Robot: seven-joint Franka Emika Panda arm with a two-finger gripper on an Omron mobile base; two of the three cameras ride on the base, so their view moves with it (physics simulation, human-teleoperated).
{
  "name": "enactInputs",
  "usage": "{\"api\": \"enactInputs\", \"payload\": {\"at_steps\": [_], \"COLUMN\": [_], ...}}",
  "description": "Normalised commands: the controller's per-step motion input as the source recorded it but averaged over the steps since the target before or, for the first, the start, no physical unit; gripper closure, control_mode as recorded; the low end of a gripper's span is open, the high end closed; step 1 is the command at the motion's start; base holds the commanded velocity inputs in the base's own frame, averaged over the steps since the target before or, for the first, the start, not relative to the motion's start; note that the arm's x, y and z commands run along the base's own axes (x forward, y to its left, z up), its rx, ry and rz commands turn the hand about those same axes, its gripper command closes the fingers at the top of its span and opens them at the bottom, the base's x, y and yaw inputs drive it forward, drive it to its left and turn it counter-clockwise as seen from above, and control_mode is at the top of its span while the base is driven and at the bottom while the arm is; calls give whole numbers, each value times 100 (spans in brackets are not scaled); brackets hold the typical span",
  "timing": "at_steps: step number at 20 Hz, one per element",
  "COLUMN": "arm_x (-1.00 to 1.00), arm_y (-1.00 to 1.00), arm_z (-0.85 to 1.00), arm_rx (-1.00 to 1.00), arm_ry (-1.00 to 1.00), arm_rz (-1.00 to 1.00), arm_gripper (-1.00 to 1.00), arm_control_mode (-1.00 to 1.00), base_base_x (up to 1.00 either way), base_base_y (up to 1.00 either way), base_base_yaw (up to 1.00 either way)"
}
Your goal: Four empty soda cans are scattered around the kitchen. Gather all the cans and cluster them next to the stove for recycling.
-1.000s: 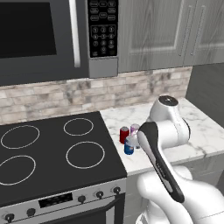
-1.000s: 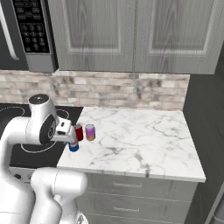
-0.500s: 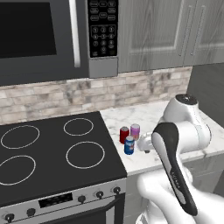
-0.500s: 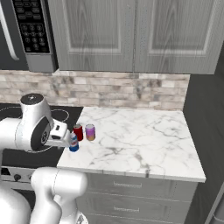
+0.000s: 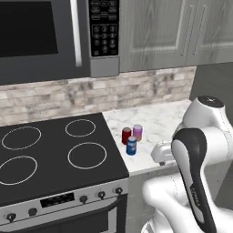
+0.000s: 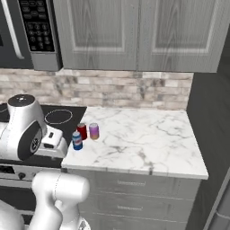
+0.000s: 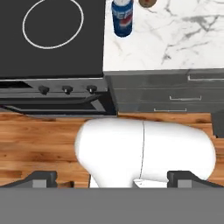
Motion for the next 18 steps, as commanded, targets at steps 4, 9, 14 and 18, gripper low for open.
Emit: {"api": "enactInputs", "payload": {"at_steps": [4,9,14,18], "arm_x": [0,0,0,0], "arm_y": [0,0,0,0], "arm_z": [0,0,0,0], "arm_rx": [0,0,0,0], "arm_ry": [0,0,0,0], "arm_rz": [0,0,0,0], "arm_gripper": [-100,-100,-100,-100], "arm_control_mode": [100,100,100,100], "base_base_x": [-74,-47,-20,-19], "base_base_y": [-1,1,13,0], "base_base_yaw": [-2,-1,18,39]}}
